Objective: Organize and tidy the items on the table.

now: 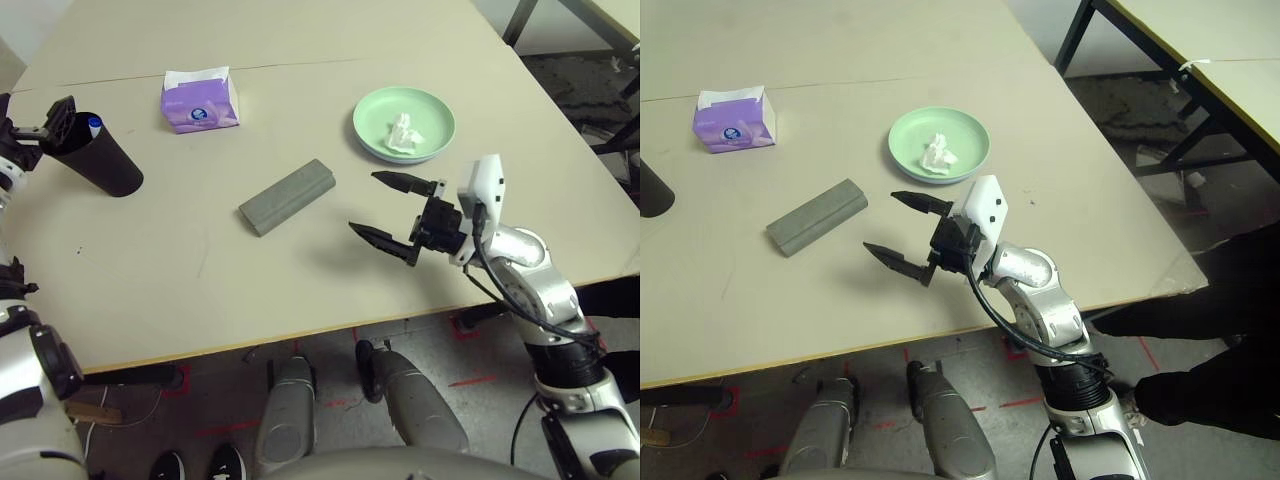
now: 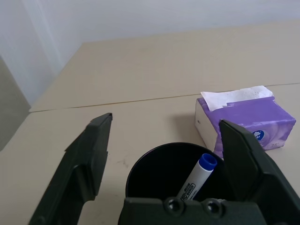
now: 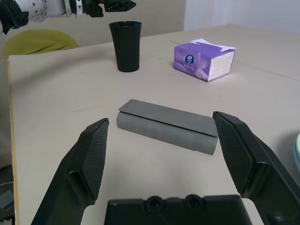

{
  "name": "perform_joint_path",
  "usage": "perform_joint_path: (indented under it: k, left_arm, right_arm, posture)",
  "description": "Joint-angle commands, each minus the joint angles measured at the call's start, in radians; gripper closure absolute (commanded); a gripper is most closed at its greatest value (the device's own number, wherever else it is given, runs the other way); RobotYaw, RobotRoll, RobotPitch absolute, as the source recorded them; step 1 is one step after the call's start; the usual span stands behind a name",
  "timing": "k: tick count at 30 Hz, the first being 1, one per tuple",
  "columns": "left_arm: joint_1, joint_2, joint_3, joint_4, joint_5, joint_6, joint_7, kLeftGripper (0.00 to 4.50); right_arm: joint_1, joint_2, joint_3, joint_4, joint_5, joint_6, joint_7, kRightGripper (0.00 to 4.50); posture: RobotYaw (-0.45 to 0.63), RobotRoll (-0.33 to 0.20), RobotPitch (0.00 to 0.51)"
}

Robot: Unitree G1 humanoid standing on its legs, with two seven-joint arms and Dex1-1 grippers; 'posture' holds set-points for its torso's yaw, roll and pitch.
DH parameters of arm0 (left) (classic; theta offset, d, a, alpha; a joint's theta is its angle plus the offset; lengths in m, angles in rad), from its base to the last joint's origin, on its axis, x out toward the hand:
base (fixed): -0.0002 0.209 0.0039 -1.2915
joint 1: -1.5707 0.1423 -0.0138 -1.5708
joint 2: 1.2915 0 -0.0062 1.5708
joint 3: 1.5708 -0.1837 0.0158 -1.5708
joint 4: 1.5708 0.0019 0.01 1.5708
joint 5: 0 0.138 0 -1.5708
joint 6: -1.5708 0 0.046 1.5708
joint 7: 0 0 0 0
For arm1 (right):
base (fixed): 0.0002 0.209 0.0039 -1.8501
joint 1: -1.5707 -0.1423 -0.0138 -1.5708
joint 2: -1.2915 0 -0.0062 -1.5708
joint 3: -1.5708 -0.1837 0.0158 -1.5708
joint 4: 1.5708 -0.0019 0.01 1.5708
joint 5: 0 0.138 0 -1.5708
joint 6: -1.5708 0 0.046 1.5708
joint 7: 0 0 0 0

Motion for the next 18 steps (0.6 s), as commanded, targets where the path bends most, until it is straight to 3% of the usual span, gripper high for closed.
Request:
perform_joint_path:
  k: [1, 4, 6, 10, 14, 18]
  left_arm:
    - [-0.009, 0.027, 0.033, -0.037, -0.034, 0.021, -0.014, 0.04]
    - [0.009, 0.049, 0.082, -0.091, -0.083, 0.057, -0.023, 0.04]
    - [0.087, 0.062, 0.139, -0.181, -0.128, 0.116, -0.042, 0.04]
    - [0.395, 0.032, 0.295, -0.422, -0.211, 0.226, -0.117, 0.04]
    - [0.669, -0.073, 0.442, -0.603, -0.278, 0.264, -0.146, 0.04]
    - [0.809, -0.193, 0.502, -0.670, -0.318, 0.228, -0.153, 0.04]
  right_arm:
    - [-0.015, -0.006, -0.036, 0.013, 0.007, -0.006, -0.013, 0.00]
    - [-0.053, -0.010, -0.108, 0.040, 0.016, 0.001, -0.067, 0.00]
    - [-0.061, -0.016, -0.181, 0.054, 0.012, 0.009, -0.140, 0.00]
    - [-0.001, -0.050, -0.331, 0.064, -0.020, 0.002, -0.272, 0.00]
    - [0.093, -0.097, -0.455, 0.106, -0.095, -0.049, -0.393, 0.00]
    - [0.162, -0.106, -0.499, 0.191, -0.153, -0.142, -0.450, 0.00]
  posture:
    - [-0.08, 0.000, 0.255]
    - [-0.09, 0.000, 0.259]
    - [-0.09, 0.000, 0.262]
    - [-0.08, 0.000, 0.278]
    - [-0.08, 0.000, 0.288]
    - [-0.07, 0.000, 0.294]
